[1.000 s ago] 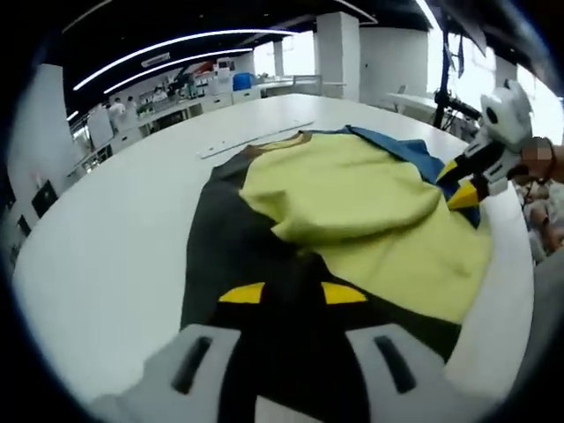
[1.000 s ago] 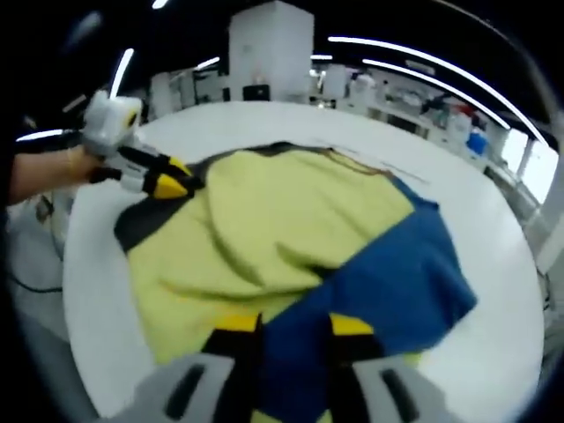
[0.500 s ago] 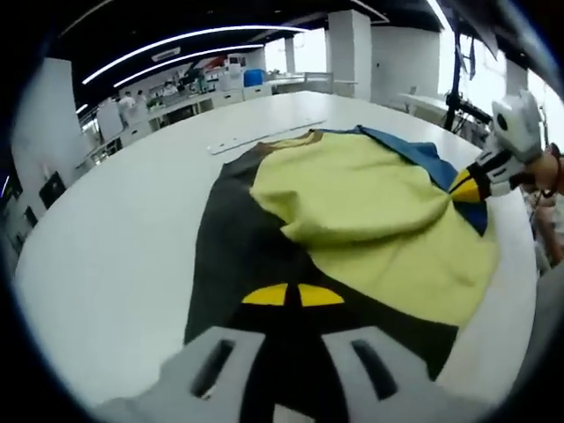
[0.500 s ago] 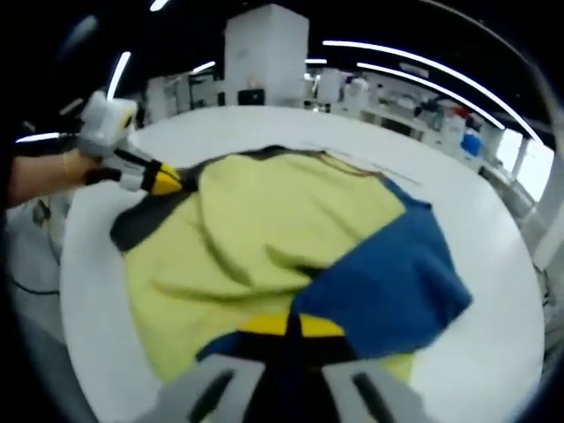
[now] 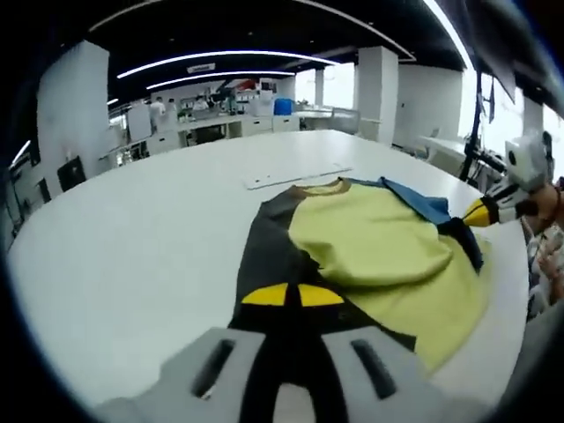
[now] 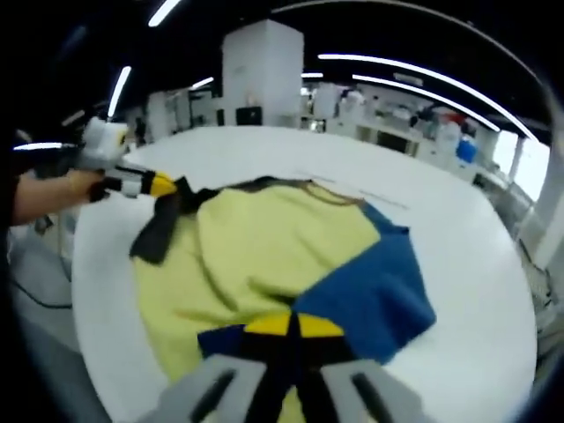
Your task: Fold the garment on the visible template until the final outline fits inside the template.
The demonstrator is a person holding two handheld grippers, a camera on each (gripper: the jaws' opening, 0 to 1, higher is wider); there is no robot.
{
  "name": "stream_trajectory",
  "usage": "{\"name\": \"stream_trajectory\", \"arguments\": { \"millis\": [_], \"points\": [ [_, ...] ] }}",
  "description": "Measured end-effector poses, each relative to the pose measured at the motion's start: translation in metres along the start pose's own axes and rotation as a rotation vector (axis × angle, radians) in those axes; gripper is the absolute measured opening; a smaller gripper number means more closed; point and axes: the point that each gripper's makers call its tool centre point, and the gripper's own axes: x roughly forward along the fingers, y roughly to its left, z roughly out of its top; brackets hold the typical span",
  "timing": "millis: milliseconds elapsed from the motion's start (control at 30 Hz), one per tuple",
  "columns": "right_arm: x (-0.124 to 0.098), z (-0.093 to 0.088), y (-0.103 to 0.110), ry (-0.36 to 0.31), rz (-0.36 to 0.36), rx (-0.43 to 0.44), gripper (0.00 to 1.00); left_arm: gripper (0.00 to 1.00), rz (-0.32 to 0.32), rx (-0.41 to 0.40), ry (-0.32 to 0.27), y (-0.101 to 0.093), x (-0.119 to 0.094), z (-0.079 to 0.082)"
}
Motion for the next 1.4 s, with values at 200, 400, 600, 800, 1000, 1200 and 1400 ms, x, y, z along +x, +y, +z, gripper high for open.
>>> {"name": "stream_trajectory", "arguments": {
  "millis": [200,400,600,800,1000,1200,1400],
  "points": [
    [-0.022,0.015,-0.053,-0.019,-0.122,-0.005,0.00,0.00,0.108,-0.159,-0.062,0.035,-0.009,0.013],
    [-0.042,0.016,-0.110,-0.015,-0.245,0.003,0.00,0.00,0.221,-0.237,-0.095,0.081,-0.013,0.011],
    [-0.048,0.002,-0.161,0.020,-0.346,0.014,0.00,0.00,0.300,-0.270,-0.058,0.125,-0.006,-0.005],
    [-0.049,-0.016,-0.196,0.063,-0.405,0.067,0.00,0.00,0.312,-0.275,-0.012,0.126,0.007,-0.014],
    [-0.044,-0.035,-0.225,0.102,-0.440,0.125,0.00,0.00,0.323,-0.231,0.030,0.137,0.014,-0.026],
    [-0.045,-0.054,-0.246,0.128,-0.488,0.190,0.00,0.00,0.314,-0.187,0.076,0.156,0.025,-0.034],
    [-0.042,-0.078,-0.267,0.192,-0.527,0.212,0.00,0.00,0.316,-0.163,0.099,0.162,0.028,-0.037]
  ]
}}
